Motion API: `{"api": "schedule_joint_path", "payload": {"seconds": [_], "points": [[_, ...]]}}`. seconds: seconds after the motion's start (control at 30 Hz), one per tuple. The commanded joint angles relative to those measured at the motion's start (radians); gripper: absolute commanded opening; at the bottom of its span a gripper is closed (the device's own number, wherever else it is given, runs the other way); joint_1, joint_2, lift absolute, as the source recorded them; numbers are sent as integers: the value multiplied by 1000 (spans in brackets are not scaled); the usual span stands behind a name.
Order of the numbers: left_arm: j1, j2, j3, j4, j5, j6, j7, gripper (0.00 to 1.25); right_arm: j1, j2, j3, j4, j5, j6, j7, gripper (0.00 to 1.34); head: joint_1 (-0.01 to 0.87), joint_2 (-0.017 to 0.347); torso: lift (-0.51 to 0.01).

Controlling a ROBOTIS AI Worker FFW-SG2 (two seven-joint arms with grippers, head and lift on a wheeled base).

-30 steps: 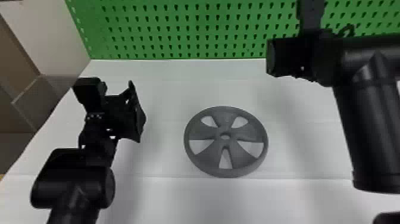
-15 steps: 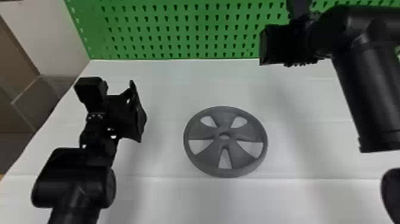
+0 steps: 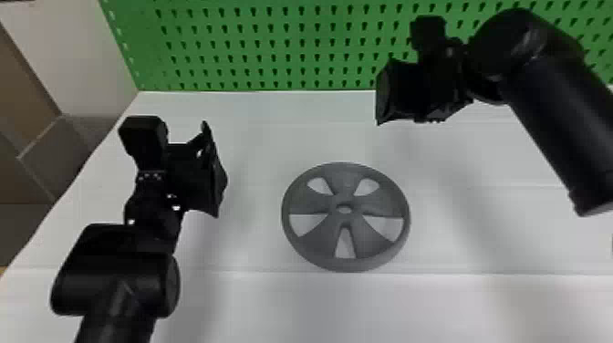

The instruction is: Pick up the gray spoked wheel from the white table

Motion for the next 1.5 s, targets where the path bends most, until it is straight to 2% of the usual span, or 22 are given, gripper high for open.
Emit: {"api": "schedule_joint_path", "payload": {"seconds": [0.0, 0.1, 0.3, 0.43, 0.6, 0.7, 0.97, 1.3, 1.47], "points": [[-2, 2, -3, 0, -2, 0, 0, 762, -34, -28, 97, 36, -123, 0, -25, 1029, 779, 97, -73], [-5, 4, -8, 2, -5, 0, 0, 762, -52, -45, 147, 53, -185, 6, -44, 1029, 779, 97, -73], [-14, 12, -20, 3, -9, 11, 0, 762, -106, -79, 262, 142, -341, 8, -51, 1029, 779, 97, -73], [-17, 13, -26, 5, -9, 12, 0, 762, -133, -91, 317, 185, -402, 14, -51, 1029, 779, 97, -73], [-18, 15, -29, 6, -9, 14, 0, 762, -152, -102, 364, 215, -439, 37, -51, 1029, 779, 97, -73], [-20, 16, -31, 6, -9, 14, 0, 762, -158, -117, 397, 254, -501, 52, -51, 1029, 779, 97, -73], [-22, 18, -29, 6, -10, 14, 0, 762, -187, -159, 568, 301, -645, 64, -51, 1029, 779, 97, -73], [-28, 21, -42, 8, -15, 17, 0, 762, -212, -170, 690, 361, -758, 92, -51, 1029, 779, 98, -73], [-31, 22, -43, 9, -15, 19, 0, 762, -219, -174, 693, 377, -763, 126, -51, 1029, 779, 97, -73]]}}
